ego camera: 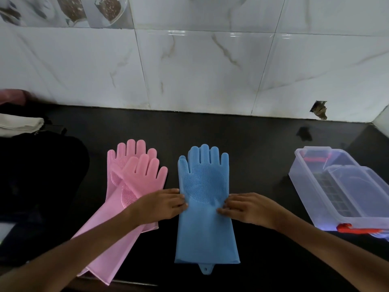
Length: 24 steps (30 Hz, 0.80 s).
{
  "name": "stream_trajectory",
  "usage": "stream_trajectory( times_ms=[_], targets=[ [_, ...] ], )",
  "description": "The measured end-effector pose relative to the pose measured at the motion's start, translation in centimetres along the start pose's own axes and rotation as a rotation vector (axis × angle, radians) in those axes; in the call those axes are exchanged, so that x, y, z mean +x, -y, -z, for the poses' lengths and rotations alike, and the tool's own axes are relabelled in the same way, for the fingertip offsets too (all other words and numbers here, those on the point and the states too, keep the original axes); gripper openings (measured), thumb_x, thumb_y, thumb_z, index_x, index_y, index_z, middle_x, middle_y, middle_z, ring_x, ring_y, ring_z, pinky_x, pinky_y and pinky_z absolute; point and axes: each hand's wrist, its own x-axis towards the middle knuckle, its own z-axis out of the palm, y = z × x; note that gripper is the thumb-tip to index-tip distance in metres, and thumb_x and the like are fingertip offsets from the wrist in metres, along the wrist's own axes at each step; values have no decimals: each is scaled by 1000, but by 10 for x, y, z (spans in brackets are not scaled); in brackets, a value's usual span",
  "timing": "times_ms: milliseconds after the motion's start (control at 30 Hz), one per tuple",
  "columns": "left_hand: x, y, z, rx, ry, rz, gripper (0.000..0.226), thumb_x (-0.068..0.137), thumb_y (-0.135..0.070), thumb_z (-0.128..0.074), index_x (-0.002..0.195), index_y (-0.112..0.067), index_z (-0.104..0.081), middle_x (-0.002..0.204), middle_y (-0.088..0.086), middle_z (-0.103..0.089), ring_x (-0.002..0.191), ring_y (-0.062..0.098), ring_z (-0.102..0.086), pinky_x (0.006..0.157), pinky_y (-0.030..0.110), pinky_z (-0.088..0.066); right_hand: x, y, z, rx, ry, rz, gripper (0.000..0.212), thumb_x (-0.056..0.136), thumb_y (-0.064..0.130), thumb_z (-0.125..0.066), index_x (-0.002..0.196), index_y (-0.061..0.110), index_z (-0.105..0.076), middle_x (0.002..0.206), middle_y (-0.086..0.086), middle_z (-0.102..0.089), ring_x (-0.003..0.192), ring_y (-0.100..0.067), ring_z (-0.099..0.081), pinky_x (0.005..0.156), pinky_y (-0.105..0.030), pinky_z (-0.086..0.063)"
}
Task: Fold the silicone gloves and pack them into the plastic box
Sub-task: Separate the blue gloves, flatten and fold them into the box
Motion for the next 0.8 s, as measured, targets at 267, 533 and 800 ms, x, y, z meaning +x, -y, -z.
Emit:
stream_trajectory(
  times_ms=[267,533,800],
  targets=[
    [2,6,-16,57,-76,38,34,58,-29,-85,85,-20,-67,69,-7,-67,40,5,-56,39,14,-47,7,-6,-2,119,7,-149,21,88,27,-59,106,17,-62,103,1,-71,91,-14,-69,82,-28,-57],
    [33,-13,-16,-361,-210,887,25,75,-43,-69,73,-18,-69,70,-5,-70,62,12,-65,54,14,-35,29,-1,-12,561,-157,-784,8,85,20,-59,86,12,-61,76,-4,-67,67,-20,-63,68,-34,-54],
    [67,22,-26,-640,-2,1501,20,84,-40,-49,79,-21,-50,71,-4,-51,70,13,-53,66,29,-39,65,-15,-17,430,-24,-1091,27,91,24,-42,66,13,-41,63,-2,-42,57,-15,-43,52,-28,-37]
  ],
)
